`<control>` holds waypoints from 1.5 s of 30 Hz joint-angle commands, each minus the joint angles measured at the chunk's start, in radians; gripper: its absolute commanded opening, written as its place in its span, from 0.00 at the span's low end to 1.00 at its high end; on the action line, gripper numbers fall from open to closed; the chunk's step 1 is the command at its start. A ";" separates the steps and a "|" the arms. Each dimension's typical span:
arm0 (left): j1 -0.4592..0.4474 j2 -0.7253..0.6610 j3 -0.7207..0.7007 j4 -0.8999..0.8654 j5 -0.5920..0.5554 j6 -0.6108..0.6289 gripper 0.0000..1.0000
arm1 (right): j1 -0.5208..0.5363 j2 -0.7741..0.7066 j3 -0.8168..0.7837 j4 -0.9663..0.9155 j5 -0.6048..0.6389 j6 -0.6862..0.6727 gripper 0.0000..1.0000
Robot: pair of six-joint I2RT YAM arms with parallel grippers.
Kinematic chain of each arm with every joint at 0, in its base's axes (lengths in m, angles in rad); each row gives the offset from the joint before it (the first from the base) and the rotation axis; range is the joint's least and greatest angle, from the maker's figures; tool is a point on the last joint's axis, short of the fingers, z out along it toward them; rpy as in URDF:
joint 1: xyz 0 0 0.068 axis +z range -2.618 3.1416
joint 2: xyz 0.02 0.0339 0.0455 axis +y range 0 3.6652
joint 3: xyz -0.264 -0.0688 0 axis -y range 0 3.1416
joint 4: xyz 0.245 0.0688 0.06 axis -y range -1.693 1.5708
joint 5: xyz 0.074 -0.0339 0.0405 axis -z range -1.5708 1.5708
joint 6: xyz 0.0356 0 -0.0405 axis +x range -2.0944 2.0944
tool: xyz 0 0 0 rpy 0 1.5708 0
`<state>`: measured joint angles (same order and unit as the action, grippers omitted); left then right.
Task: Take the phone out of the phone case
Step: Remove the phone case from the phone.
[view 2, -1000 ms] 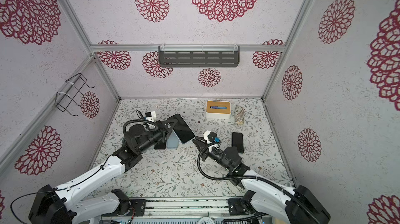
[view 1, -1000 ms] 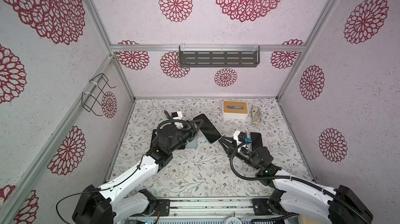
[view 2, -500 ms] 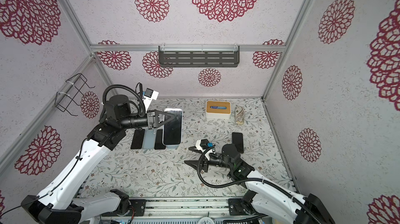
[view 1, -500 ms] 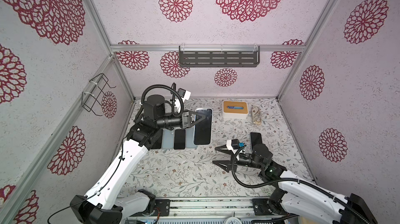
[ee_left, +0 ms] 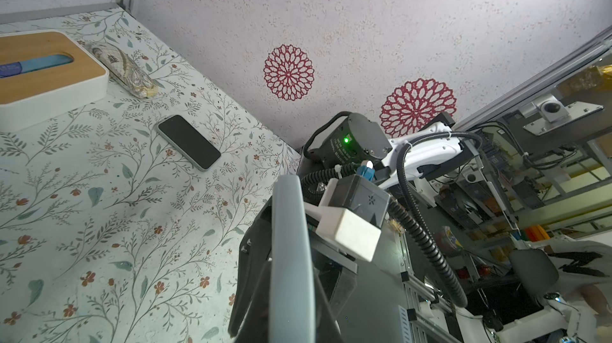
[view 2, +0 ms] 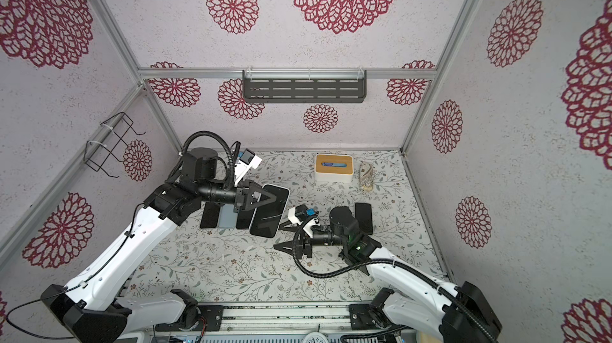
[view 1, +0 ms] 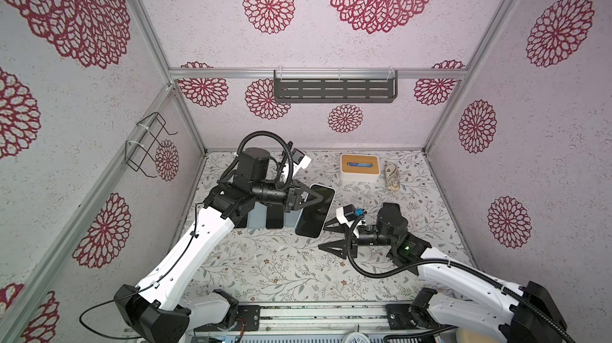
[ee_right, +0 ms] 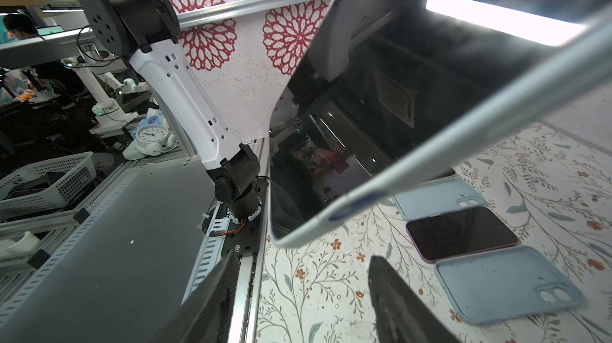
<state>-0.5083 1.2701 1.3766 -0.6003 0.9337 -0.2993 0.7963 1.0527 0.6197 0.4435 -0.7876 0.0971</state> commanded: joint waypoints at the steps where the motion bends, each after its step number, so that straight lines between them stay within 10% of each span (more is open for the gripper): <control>1: -0.008 0.003 0.016 0.025 0.024 0.034 0.00 | -0.001 0.022 0.037 0.022 -0.050 0.003 0.63; 17: -0.027 0.023 0.012 0.035 0.008 0.030 0.00 | -0.002 0.052 0.063 0.072 -0.085 0.046 0.43; 26: -0.032 0.039 0.003 0.070 -0.001 -0.009 0.00 | -0.001 0.063 0.052 0.099 -0.095 0.031 0.01; 45: -0.094 0.131 -0.198 0.623 0.134 -0.470 0.00 | -0.012 0.008 -0.106 0.346 0.120 -0.104 0.00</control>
<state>-0.5549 1.3830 1.1934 -0.1749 1.0405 -0.5808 0.7822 1.0794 0.5316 0.5205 -0.8013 0.0437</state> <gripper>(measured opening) 0.121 0.099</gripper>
